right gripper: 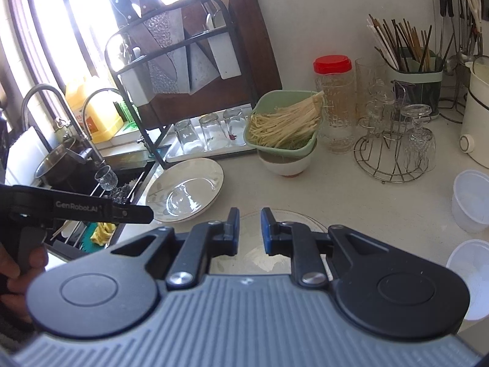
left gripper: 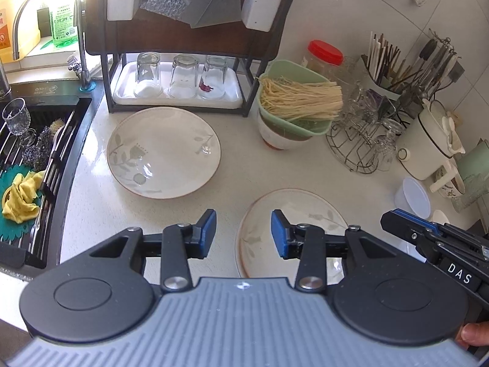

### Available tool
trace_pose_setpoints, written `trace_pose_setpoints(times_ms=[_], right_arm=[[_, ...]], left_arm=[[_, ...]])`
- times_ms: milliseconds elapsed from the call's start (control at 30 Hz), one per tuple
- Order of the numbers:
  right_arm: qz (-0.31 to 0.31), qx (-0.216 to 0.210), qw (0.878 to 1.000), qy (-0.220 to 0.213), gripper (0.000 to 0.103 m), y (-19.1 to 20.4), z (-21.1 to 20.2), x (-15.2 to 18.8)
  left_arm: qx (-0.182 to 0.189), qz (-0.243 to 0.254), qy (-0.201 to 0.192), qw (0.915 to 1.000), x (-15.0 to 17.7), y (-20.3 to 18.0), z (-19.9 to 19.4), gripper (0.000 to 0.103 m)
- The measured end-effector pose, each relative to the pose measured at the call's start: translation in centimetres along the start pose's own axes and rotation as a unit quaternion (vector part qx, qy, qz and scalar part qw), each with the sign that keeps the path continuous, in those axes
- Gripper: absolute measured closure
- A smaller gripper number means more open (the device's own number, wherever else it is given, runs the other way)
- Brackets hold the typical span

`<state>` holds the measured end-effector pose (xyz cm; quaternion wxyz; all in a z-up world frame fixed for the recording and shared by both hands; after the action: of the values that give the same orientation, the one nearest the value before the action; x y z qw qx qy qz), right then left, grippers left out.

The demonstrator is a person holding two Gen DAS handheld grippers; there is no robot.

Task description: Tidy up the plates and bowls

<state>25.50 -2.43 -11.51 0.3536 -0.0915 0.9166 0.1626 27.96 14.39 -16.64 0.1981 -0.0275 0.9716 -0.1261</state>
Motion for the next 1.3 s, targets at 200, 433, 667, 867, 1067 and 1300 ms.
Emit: trace_pose_setpoints(times_ms=[200,433,667,867,1067,1300], right_arm=[[0.013,0.002,1.0,0.01,0.084,0.0,1.8,-0.8],[0.018,-0.007,1.0,0.018,0.062,0.6,4.0,-2.1],[0.027,-0.005,0.999,0.031,0.045,0.9,6.6,-3.1],[0.04,-0.008,0.998,0.047,0.045,0.9,9.6,-4.2],[0.053,-0.032,0.995,0.079,0.045,1.6,13.6,-4.6],[0.066,-0.053,0.991,0.102,0.045,2.7,17.5,-5.3]], left_arm=[[0.0,0.002,0.006,1.0,-1.4,1.1,1.1,0.057],[-0.006,-0.002,0.012,0.9999,-3.4,3.2,2.6,0.041],[-0.014,-0.01,0.024,0.9995,-4.8,6.2,4.6,0.036],[-0.03,-0.018,0.024,0.9991,-6.3,9.2,6.3,0.036],[-0.045,-0.022,0.028,0.9984,-7.4,12.1,7.9,0.036],[-0.05,-0.061,0.024,0.9966,-8.6,16.0,9.8,0.036]])
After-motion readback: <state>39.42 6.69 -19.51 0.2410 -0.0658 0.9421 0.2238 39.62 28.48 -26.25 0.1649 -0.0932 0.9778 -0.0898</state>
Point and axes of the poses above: each gripper's, at about its wrist camera, not at the fingertips, and z roughly the way its jaws point, y to its left, x to its underside, the point moved 10 cm from there along z, roughly the way its jaws point, and after that the axes turned 14 degrees about y, right-handed, at the moved point
